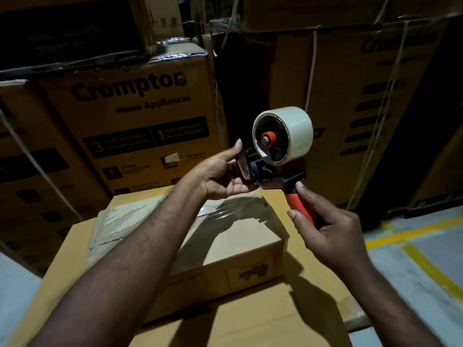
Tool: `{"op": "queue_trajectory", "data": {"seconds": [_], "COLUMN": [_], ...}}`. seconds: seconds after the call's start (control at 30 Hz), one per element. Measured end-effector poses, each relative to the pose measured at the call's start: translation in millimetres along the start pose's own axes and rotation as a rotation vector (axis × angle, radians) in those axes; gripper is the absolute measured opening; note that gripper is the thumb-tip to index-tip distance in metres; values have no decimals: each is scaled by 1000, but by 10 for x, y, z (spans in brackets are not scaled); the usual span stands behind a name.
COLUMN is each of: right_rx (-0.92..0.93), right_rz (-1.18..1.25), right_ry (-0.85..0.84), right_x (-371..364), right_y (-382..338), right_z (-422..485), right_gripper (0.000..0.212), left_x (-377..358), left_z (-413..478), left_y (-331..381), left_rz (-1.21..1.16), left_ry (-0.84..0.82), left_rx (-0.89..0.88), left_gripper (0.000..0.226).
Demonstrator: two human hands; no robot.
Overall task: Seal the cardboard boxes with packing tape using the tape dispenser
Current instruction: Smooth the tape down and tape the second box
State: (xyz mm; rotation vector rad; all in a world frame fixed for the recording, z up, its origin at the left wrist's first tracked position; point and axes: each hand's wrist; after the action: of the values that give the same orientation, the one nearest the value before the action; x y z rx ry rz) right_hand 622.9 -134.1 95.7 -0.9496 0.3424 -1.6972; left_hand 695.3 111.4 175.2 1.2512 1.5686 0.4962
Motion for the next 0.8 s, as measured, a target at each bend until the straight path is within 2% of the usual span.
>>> {"op": "queue_trajectory", "data": {"seconds": [0.2, 0.3, 0.4, 0.6, 0.8], "right_rx": [-96, -126, -126, -160, -209], "right_rz": [4, -7, -53, -75, -175], "right_ry": [64, 92, 78, 53, 16], "right_x": [-7, -15, -17, -61, -187], "right_y": [111, 116, 101, 88, 60], "right_z": [55, 61, 59, 80, 147], "right_gripper": [57, 55, 56, 58, 58], "left_x": [-66, -78, -72, 4, 175], "left_z": [315, 441, 579, 671, 849], "left_y": [42, 35, 77, 285, 315], "left_rz": [90, 120, 359, 739, 810], "left_ry": [40, 43, 81, 7, 77], "left_rx": [34, 45, 7, 14, -34], "left_gripper": [31, 16, 16, 16, 7]}}
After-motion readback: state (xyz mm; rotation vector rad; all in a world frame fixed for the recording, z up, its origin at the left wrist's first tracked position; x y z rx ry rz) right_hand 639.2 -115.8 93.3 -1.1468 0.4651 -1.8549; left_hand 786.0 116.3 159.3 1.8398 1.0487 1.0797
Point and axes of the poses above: each hand's wrist, its own z-axis towards the middle knuckle, its own x-axis out of the back of the hand, y = z × x, and after that the axes turned 5 degrees about -y, right-handed
